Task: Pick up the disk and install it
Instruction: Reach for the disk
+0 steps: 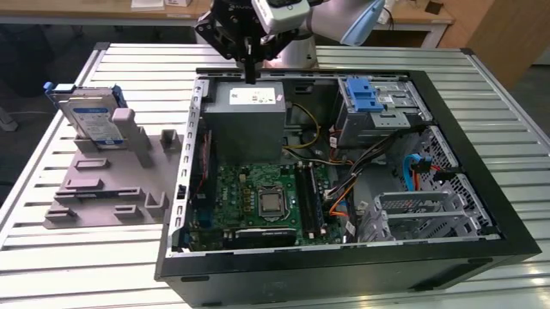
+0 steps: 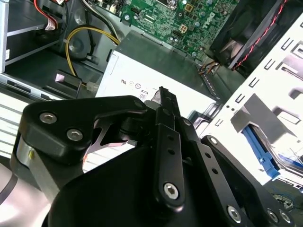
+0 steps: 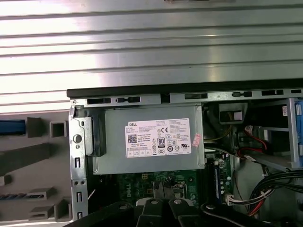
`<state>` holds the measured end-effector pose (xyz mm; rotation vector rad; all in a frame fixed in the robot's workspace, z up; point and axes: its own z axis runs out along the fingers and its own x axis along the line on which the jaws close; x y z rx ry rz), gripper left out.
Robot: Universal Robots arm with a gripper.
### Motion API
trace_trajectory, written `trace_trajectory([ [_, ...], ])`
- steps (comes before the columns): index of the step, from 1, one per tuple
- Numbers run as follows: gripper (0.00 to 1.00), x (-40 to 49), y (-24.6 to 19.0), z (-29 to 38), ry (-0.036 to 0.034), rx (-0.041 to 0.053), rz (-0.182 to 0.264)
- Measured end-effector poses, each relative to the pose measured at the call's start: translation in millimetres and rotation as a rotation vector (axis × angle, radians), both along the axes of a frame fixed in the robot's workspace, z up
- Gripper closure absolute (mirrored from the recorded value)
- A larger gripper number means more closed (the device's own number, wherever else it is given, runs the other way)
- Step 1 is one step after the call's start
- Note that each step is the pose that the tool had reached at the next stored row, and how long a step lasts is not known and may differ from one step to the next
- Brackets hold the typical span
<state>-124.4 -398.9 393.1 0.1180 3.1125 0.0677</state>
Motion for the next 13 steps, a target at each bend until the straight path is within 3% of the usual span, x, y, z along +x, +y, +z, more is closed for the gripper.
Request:
trace_trajectory([
  [13, 0.89, -4.8, 0.0, -0.4, 0.0000, 0.0000, 0.000],
])
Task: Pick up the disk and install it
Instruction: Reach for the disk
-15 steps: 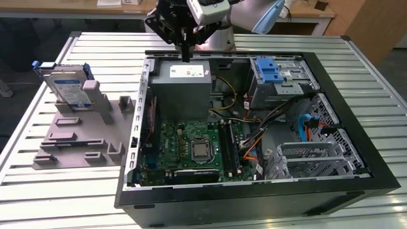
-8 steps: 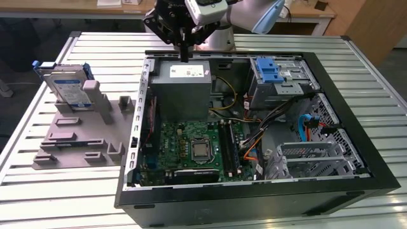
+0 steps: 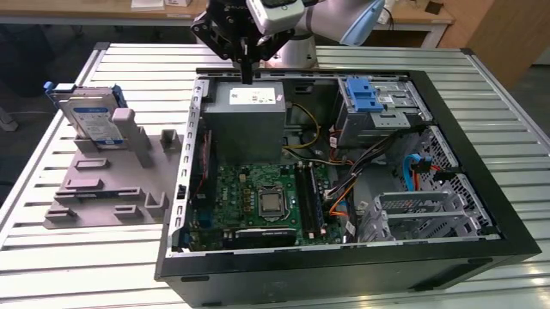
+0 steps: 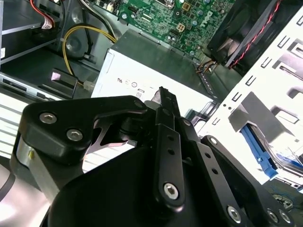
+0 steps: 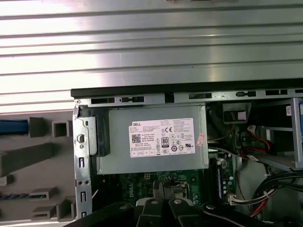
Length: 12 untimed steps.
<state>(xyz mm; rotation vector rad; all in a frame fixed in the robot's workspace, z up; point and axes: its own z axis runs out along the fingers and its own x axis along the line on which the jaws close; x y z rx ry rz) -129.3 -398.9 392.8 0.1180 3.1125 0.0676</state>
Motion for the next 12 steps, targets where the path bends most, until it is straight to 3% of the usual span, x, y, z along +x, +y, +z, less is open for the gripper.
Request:
trace_trajectory([
  [12, 0.89, -2.8, 0.0, -0.1, 0.0000, 0.0000, 0.000],
])
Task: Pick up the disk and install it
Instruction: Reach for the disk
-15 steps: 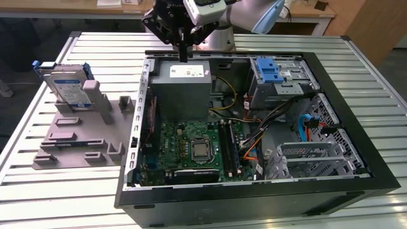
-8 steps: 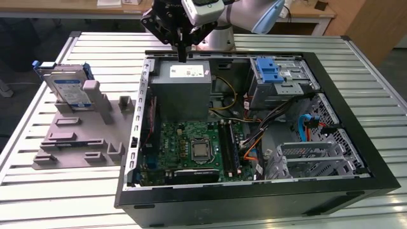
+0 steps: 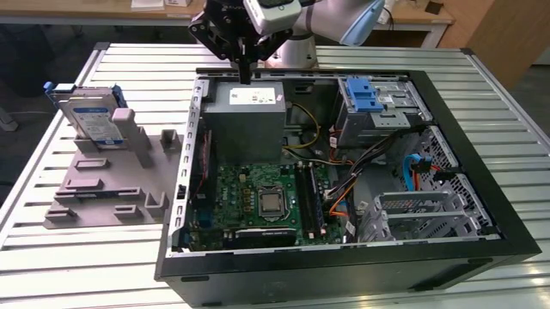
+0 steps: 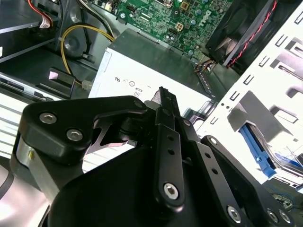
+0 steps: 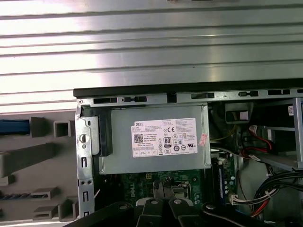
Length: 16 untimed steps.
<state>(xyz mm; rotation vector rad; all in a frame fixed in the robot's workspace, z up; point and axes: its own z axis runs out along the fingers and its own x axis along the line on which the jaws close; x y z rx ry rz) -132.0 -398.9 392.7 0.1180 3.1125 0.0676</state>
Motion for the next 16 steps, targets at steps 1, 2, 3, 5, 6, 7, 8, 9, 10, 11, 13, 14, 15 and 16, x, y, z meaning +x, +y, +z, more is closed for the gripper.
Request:
trace_trajectory([
  [1, 0.89, -0.3, 0.0, 0.0, 0.0000, 0.0000, 0.000],
  [2, 0.89, -0.7, 0.0, -0.1, 0.0000, 0.0000, 0.000],
  [3, 0.89, -1.1, 0.0, -0.1, 0.0000, 0.0000, 0.000],
  [5, 0.89, -1.8, 0.0, -0.1, -0.0001, 0.0000, 0.000],
  [6, 0.89, -2.1, 0.0, -0.1, 0.0000, 0.0000, 0.000],
  [7, 0.89, -2.4, 0.0, -0.2, 0.0000, 0.0000, 0.000],
  [8, 0.89, -2.7, 0.0, -0.2, 0.0000, 0.0000, 0.000],
  [9, 0.89, -3.0, 0.0, -0.2, 0.0000, 0.0000, 0.000],
  [10, 0.89, -3.3, 0.0, -0.2, 0.0000, 0.0000, 0.000],
  [11, 0.89, -3.6, 0.0, -0.3, 0.0000, 0.0000, 0.000],
  [13, 0.89, -4.2, 0.0, -0.3, 0.0000, 0.0000, 0.000],
  [14, 0.89, -4.5, 0.0, -0.3, 0.0000, 0.0000, 0.000],
  [15, 0.89, -4.8, 0.0, -0.4, 0.0000, 0.0000, 0.000],
  [16, 0.89, -5.1, 0.0, -0.4, 0.0000, 0.0000, 0.000],
])
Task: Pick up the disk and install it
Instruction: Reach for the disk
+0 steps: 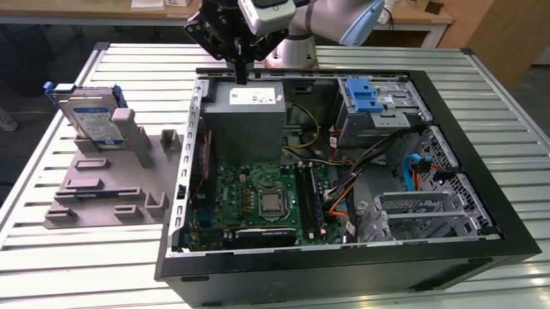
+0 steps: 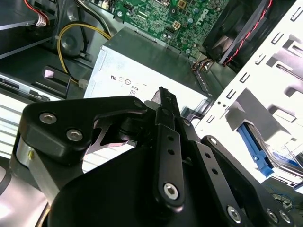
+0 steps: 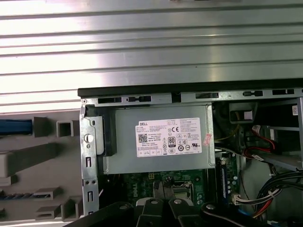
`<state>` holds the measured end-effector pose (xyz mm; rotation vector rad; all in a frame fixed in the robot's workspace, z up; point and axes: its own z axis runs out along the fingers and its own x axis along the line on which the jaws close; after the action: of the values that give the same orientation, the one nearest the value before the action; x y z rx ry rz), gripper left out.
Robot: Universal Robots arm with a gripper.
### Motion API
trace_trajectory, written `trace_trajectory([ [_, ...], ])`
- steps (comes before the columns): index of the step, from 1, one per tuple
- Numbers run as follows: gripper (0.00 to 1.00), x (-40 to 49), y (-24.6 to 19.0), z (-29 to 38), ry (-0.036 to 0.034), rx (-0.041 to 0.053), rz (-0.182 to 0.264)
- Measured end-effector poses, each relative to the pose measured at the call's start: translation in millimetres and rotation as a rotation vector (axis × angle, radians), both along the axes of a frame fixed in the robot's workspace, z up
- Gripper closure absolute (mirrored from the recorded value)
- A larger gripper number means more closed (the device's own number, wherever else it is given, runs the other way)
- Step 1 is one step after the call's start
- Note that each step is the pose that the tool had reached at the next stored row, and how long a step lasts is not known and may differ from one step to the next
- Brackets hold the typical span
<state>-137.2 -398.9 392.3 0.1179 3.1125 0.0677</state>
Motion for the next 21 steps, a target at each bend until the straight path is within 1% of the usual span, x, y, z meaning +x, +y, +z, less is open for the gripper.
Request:
trace_trajectory([
  [21, 0.89, -6.7, 0.4, -0.6, 0.0001, 0.0000, 0.000],
])
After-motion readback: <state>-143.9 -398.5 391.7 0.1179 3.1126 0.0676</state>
